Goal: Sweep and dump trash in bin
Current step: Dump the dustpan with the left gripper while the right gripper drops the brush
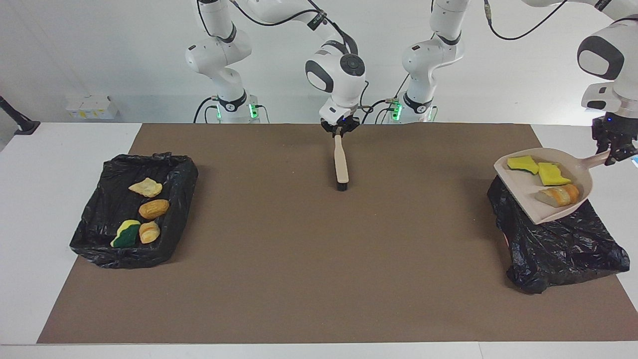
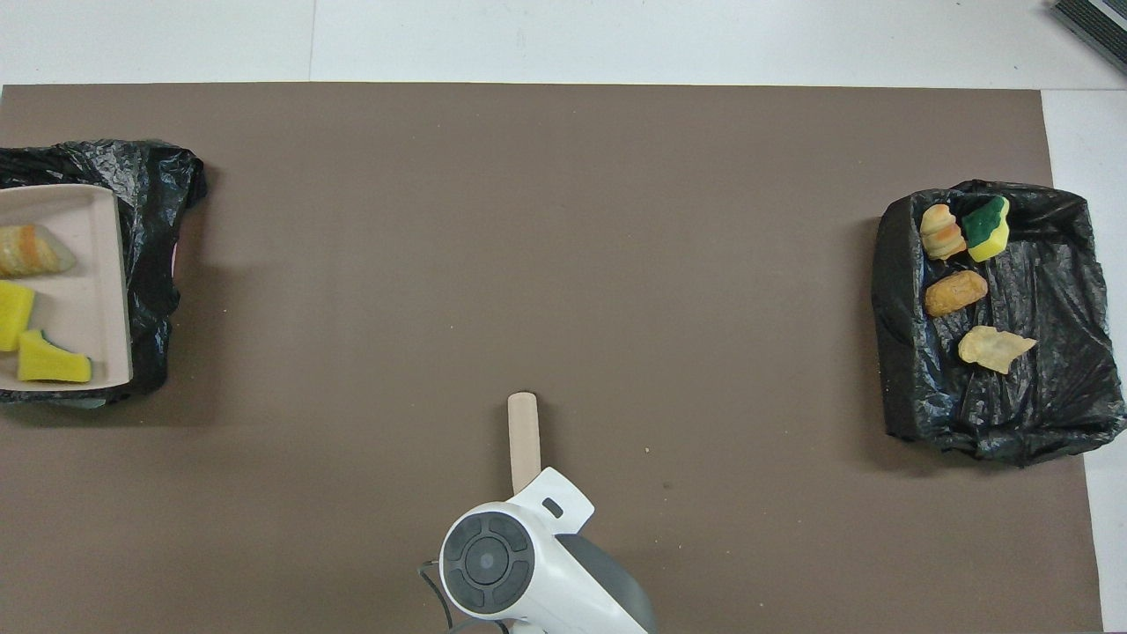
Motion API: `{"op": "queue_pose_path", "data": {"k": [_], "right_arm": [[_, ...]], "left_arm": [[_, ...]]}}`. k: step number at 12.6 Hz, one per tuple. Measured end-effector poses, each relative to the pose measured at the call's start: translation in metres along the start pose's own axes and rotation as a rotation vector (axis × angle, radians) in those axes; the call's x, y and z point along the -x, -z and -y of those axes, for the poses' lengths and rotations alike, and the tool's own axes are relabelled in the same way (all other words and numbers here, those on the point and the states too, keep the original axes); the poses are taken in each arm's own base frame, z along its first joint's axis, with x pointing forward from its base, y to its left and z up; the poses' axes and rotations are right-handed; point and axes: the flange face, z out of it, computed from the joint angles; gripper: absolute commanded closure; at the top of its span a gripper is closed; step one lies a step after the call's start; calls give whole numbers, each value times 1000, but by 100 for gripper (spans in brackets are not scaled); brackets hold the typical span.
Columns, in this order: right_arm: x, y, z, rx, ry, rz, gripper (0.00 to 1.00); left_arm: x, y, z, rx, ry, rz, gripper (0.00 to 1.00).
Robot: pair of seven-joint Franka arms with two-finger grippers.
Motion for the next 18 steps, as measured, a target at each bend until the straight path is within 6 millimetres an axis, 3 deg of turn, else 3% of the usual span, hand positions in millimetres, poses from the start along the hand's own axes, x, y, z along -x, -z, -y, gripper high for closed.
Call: {"op": "queue_pose_path", "data": {"k": [3,5,9,12,14,18], "right_arm": [[-17,43,-10,2,-27,-14,0],[-35,73,-28,-4,-29,-16,0],[-76,134,-82,-15,59,-29,0],[-104,167,-122,-21,139,-81,0],[-126,184,-158,-37,142,-108,0],[-163,208,-255,-54,200,-151,0]], "left_arm": [[4,-10,17,-17,-72,131,100],[4,-9,26,-29,-109,235,100],[-7,2,35,-46,-120,423,100],[-19,17,42,-45,-140,598,100],[-31,29,45,-38,-124,669,100],[-55,47,47,-4,-123,795,100]]}}
